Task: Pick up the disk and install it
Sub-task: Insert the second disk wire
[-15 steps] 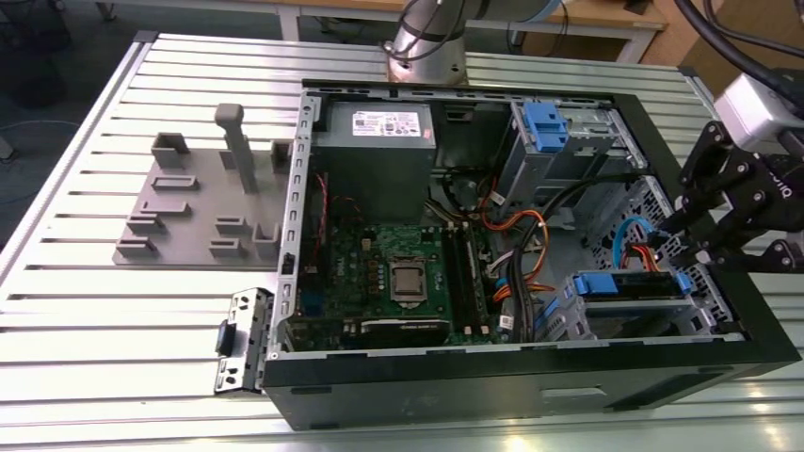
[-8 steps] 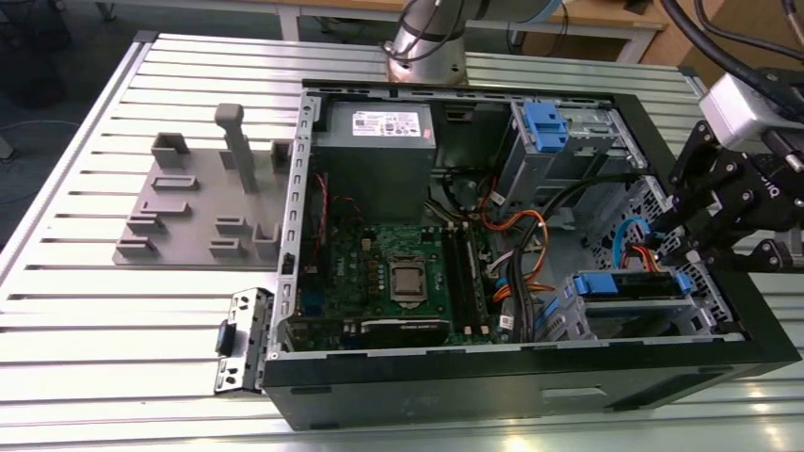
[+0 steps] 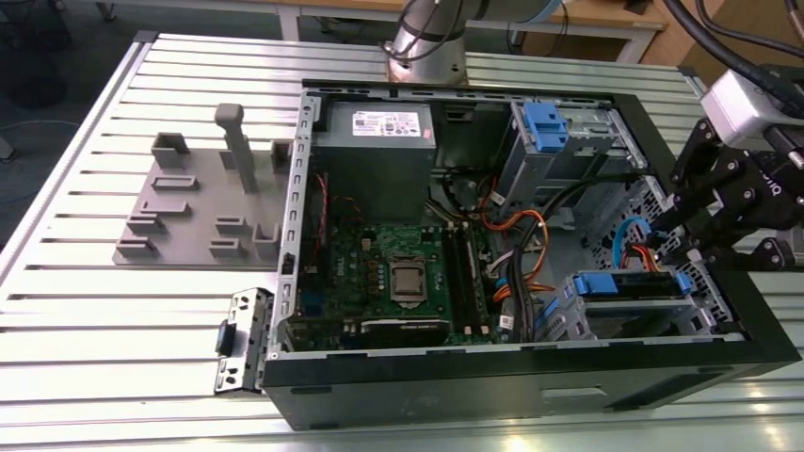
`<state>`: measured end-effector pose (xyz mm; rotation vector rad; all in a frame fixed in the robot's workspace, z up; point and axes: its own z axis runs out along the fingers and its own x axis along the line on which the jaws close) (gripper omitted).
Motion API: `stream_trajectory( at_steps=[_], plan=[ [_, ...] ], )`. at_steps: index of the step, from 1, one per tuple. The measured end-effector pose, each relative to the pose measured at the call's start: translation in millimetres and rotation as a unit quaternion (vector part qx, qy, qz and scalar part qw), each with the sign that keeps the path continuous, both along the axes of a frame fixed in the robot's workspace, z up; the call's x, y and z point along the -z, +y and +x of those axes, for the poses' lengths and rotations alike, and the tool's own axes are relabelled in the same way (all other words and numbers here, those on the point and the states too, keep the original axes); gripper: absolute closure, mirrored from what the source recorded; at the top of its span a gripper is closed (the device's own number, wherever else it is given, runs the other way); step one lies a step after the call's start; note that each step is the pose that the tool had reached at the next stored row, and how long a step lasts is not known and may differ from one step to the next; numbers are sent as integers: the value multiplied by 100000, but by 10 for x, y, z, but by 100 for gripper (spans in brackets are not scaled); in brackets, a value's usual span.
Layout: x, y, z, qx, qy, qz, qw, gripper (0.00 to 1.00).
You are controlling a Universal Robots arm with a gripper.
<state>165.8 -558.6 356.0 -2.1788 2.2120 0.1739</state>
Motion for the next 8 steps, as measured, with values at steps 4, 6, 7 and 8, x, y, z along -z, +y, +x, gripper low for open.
stream_trajectory(
  at_steps=[4, 6, 7, 8],
  plan=[
    [13, -26, -3, 3, 1, -1, 100000, 59],
    [13, -27, -9, 4, 0, 2, 100000, 59],
    [13, -27, -17, 3, -14, 4, 100000, 59],
    [13, -27, -29, 0, -41, 0, 100000, 59]
  ],
)
